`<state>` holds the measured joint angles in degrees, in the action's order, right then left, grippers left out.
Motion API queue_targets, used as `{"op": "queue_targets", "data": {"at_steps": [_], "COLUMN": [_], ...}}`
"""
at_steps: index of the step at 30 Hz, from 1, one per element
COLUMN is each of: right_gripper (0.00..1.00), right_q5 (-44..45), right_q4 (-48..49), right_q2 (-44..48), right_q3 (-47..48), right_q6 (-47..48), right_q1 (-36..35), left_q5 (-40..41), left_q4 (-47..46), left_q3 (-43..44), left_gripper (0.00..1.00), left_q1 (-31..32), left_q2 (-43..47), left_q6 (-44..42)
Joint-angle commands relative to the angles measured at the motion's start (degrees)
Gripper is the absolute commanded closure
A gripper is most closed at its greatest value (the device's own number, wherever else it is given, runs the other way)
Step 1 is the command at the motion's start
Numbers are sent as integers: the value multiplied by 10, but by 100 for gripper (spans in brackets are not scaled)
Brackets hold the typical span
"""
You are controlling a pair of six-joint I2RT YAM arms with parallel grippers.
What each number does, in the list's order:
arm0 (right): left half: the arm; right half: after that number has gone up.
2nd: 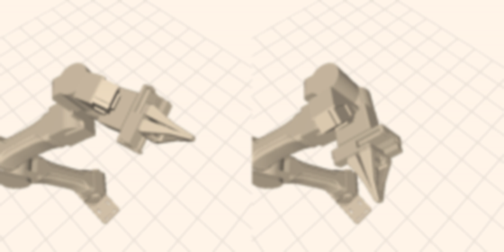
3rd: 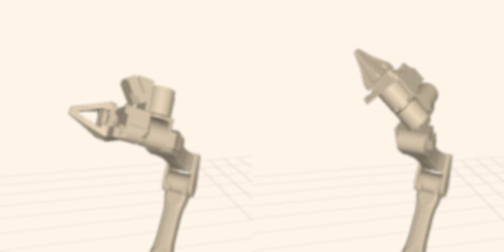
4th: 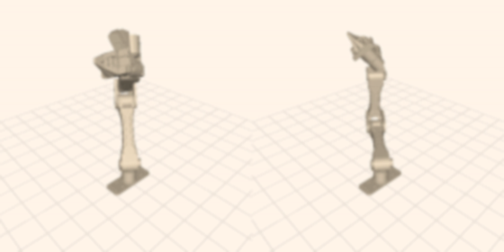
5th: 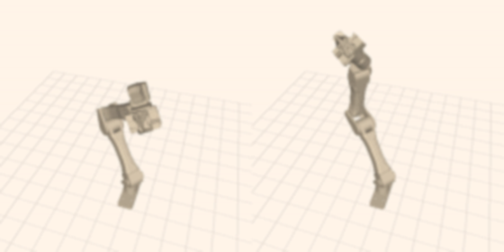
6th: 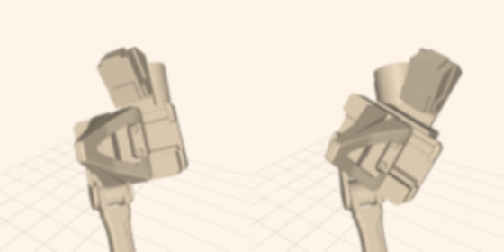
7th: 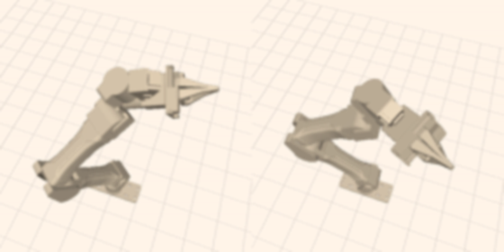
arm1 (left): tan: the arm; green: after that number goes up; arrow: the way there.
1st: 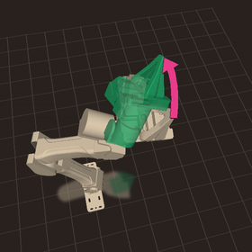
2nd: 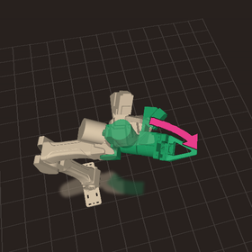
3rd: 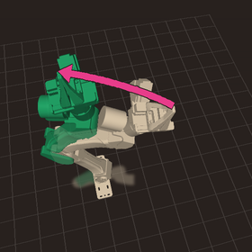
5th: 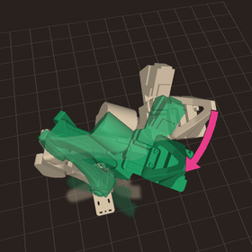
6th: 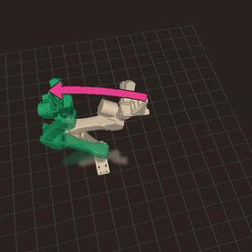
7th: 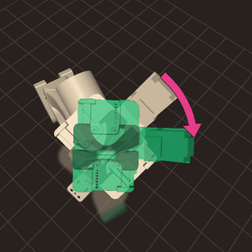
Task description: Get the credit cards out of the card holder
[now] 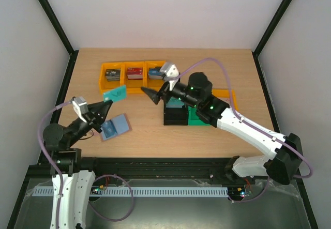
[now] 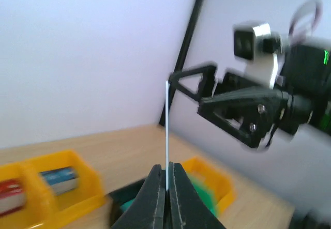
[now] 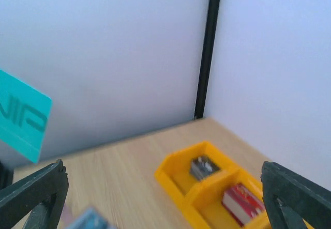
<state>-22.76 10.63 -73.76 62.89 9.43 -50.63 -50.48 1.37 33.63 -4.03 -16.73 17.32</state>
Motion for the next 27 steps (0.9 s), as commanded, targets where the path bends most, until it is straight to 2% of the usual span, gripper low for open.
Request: {"op": "queue_targets", "data": {"at_steps": [1,4,7,10,12,14,16,19,23,27], "right_gripper": [1,1,0,10,18,24,29,31,43,44], "right_q5": [-49,-54,-35,-55,-69,-80,-94,-117,-129,-109], "right_q4": [209,230,229,290,286,264,241,185,176,177], "right_q2": [30,33,-2,-44,-82,-113,-137,-159,-171,-181], "right_q3": [-24,-10,51,69,96,130,159,197,209,198], "right_q6": [-197,-245,-375,-510,-560,-565,-529,-465,-461,-461], "right_q1": [17,17,17,16,12,-2,-23,-50,-58,-59], "left_q5": [78,181,182,188,171,171,171,168,169,162], "left_q4": [-300,-221,-371,-433,-469,-453,-429,-410,-408,-425], "left_q3": [-54,-45,-92,-97,-96,-95,-97,-99,-101,-106], "left_gripper": [98,98,98,98,98,98,98,98,98,98], "left_q1": [2,1,0,-10,-15,-15,-15,-14,-14,-14], "left_q2": [-11,-23,-22,-23,-21,-17,-16,-14,-14,-11], "left_q6": [440,487,565,576,568,571,568,566,567,560]}}
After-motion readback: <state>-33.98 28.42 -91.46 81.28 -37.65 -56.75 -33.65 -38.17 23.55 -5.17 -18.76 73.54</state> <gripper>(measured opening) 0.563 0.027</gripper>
